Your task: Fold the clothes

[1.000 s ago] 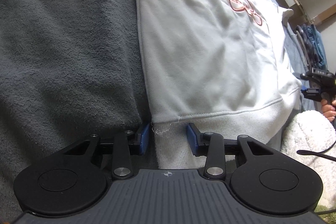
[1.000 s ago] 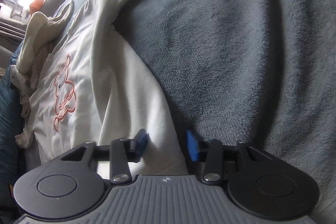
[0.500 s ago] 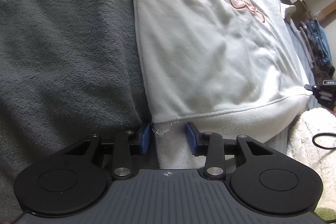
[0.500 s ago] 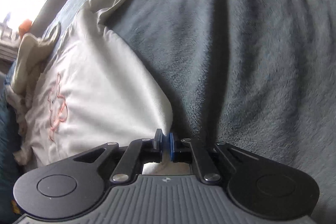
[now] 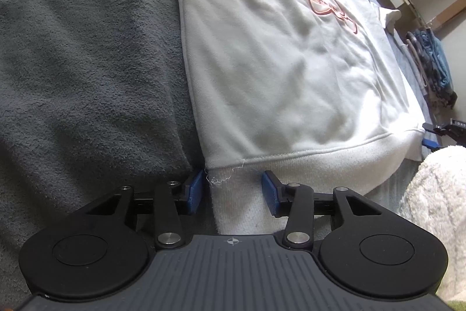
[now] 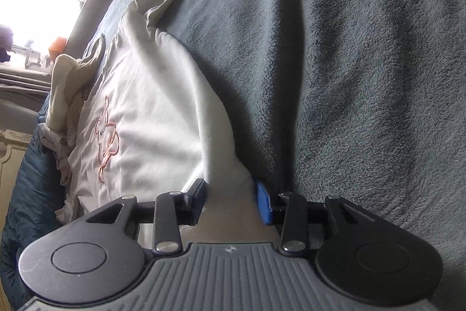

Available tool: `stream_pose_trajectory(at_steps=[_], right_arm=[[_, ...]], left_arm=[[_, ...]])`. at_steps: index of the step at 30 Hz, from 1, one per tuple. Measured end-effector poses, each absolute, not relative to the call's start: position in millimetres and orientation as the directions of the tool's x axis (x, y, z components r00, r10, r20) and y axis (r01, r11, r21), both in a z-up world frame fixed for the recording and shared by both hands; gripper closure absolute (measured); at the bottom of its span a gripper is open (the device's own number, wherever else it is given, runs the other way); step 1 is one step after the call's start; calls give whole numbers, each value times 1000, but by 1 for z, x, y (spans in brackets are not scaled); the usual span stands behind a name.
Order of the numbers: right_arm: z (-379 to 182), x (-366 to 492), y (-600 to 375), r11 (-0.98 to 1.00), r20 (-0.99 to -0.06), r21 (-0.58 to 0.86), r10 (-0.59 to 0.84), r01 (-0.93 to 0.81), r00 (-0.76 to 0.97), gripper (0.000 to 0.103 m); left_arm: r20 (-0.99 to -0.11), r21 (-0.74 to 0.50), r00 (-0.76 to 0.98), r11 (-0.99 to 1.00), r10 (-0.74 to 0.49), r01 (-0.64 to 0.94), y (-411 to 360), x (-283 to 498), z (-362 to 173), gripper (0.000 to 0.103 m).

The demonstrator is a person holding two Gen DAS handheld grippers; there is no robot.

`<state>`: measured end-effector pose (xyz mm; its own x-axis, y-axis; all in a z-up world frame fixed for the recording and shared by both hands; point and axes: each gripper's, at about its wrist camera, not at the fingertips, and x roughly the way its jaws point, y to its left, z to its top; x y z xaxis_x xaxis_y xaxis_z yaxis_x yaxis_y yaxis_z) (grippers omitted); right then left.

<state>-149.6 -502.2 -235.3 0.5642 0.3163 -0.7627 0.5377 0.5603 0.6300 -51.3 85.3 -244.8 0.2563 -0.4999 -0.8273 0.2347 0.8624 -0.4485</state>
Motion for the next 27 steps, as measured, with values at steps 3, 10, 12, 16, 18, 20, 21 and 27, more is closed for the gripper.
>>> stream_pose_trajectory(at_steps=[3, 10, 12, 16, 18, 20, 21, 27], right_arm=[[-240, -159, -499, 555, -744, 651, 336, 517, 577, 62], [-233, -177, -493, 594, -713, 667, 334, 450, 616, 65], [-236, -178, -491, 594, -721, 657, 316, 464, 616, 74], [-237, -180, -481, 639, -747, 606, 255, 473, 613, 99], [-224, -181, -479, 657, -740, 596, 225, 462, 634, 99], [-195, -180, -479, 665, -699, 613, 204, 427, 686, 100], [-180, -179, -479, 670, -677, 620, 193, 409, 710, 100], [-121, -180, -470, 749, -632, 568, 132, 340, 764, 100]], left_arm=[[-829, -438, 269, 868, -490, 232, 85, -54, -244, 62], [-830, -452, 255, 866, -496, 215, 86, -61, -243, 65], [-825, -477, 224, 852, -518, 215, 86, -63, -245, 64], [-827, -481, 213, 850, -521, 214, 84, -67, -245, 72], [-821, -489, 220, 848, -526, 202, 86, -67, -242, 89], [-796, -526, 239, 831, -556, 179, 93, -65, -233, 99], [-769, -555, 263, 813, -583, 177, 98, -66, -222, 99], [-689, -634, 317, 754, -651, 172, 118, -75, -185, 100]])
